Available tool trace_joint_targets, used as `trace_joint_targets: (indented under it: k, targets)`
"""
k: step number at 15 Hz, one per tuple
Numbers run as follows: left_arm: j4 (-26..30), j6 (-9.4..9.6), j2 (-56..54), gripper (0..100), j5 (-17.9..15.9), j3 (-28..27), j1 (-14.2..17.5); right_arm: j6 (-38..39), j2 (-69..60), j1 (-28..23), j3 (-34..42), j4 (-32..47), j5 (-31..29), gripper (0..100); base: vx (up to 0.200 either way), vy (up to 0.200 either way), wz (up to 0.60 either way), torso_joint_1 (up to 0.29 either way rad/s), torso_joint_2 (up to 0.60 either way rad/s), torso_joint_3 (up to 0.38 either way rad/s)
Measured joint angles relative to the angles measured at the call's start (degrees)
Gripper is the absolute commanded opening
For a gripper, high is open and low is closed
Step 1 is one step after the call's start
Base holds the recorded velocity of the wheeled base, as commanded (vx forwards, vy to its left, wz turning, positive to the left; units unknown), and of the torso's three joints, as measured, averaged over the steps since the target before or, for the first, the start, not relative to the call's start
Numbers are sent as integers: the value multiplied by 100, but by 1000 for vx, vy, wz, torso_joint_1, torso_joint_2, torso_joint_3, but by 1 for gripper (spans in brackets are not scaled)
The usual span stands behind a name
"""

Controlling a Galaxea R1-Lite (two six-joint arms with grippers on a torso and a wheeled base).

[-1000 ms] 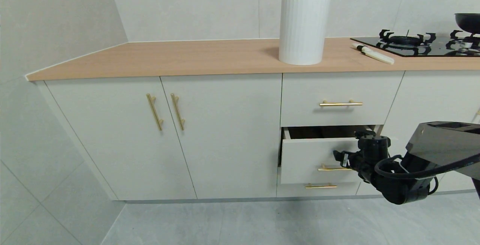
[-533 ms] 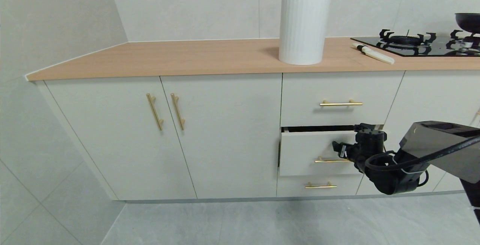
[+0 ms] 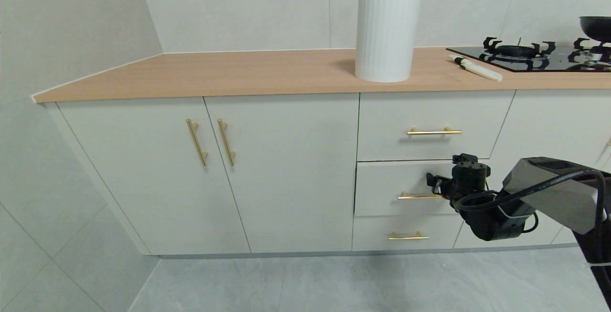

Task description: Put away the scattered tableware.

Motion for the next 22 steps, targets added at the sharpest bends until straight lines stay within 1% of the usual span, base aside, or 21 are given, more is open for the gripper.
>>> trace_joint_targets:
  k: [10,12,14,17,20,22]
  targets:
    - [-2,0,0,100,-1,0,0,0,356,-16,-592,27,-96,100,0,0,0,0,0,0]
    - [0,-2,0,100,2,0,0,2,364,-24,-588,2,-138,100,0,0,0,0,0,0]
    - [0,-2,0,100,0,0,2,6,308,-33,-417,-27,-176,100,0,0,0,0,0,0]
    - [-2,-2,0,100,2,0,2,-7,-107,-11,289,-112,-148,100,0,0,0,0,0,0]
    - [-2,-2,0,100,0,0,2,-82,-1208,11,1576,-224,30,100,0,0,0,0,0,0]
    - [-2,-5,0,100,2,0,2,-227,-2252,45,2687,-246,130,100,0,0,0,0,0,0]
